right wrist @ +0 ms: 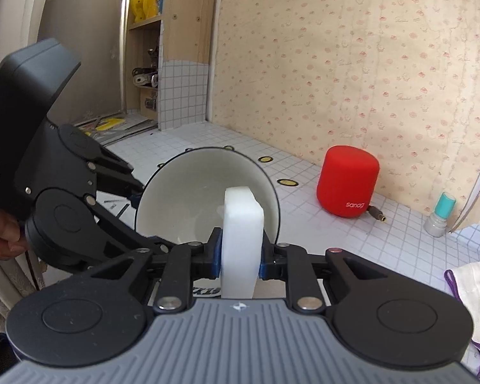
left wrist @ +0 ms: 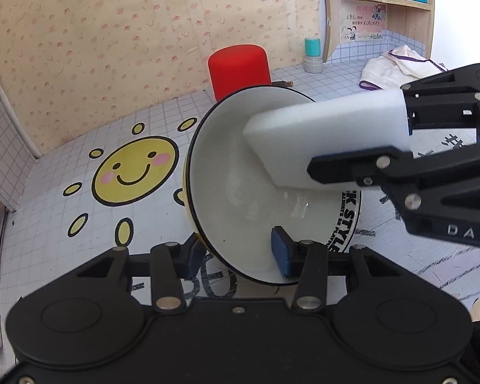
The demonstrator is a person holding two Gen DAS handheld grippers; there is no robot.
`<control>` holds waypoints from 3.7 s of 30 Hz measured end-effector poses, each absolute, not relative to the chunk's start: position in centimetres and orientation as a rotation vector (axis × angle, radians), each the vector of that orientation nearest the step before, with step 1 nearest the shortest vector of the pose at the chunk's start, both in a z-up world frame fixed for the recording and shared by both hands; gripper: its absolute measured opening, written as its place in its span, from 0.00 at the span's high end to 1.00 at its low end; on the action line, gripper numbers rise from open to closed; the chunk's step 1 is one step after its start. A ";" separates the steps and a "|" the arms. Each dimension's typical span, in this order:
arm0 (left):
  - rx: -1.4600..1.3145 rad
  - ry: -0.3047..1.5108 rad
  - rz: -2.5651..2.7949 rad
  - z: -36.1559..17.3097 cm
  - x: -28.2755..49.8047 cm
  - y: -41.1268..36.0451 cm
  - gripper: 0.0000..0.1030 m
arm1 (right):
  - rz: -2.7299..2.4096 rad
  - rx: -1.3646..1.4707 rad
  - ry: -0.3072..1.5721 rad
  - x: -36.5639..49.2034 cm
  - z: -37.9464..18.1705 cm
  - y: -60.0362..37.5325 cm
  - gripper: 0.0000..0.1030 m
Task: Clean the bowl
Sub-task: 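Tilt the bowl with the left gripper while the right gripper wipes the sponge across the interior, then hold the bowl with the left gripper while the right gripper rubs the sponge around the inner rim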
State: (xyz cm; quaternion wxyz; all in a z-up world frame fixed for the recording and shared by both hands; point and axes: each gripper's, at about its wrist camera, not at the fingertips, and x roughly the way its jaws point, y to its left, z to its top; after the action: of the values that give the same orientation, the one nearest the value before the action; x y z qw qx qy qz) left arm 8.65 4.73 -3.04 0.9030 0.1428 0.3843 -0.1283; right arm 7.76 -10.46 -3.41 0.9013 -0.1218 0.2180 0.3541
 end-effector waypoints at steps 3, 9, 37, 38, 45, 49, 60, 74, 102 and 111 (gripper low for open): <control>0.291 0.795 -0.263 -3.1 8.7 4.7 0.54 | 0.733 -0.256 0.446 7.8 -3.4 -10.5 0.78; 0.289 0.797 -0.261 -3.0 8.8 4.7 0.54 | 0.814 -0.250 0.540 7.8 -4.6 -9.8 0.78; -0.278 0.753 -0.058 -4.4 7.9 6.6 0.35 | 0.746 -0.214 0.551 8.5 -5.5 -11.5 0.79; -0.279 0.753 -0.056 -4.4 8.1 6.5 0.35 | 0.745 -0.217 0.550 8.4 -5.5 -11.5 0.79; -0.242 0.740 -0.040 -4.7 8.7 5.5 0.69 | 0.747 -0.193 0.540 8.2 -5.4 -12.0 0.79; -0.259 0.745 -0.080 -4.7 8.5 5.9 0.76 | 0.752 -0.192 0.535 8.2 -5.0 -12.1 0.79; -0.011 0.773 -0.148 -3.6 8.4 5.9 0.73 | 0.774 -0.231 0.540 7.5 -4.8 -10.7 0.78; -0.011 0.783 -0.214 -3.9 8.4 6.7 0.69 | 0.718 -0.226 0.535 7.4 -5.0 -9.4 0.78; 0.024 0.803 -0.275 -4.1 8.5 7.3 0.66 | 0.633 -0.223 0.504 6.9 -4.2 -8.7 0.78; 0.079 0.816 -0.281 -3.8 8.8 7.1 0.63 | 0.678 -0.216 0.526 6.5 -4.4 -8.9 0.75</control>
State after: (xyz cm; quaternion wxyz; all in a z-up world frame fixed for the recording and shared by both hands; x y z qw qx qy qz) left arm 8.85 7.08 -3.81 0.9075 0.0381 0.3955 -0.1361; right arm 6.53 -8.90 -4.40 0.9037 -0.1045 0.2543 0.3282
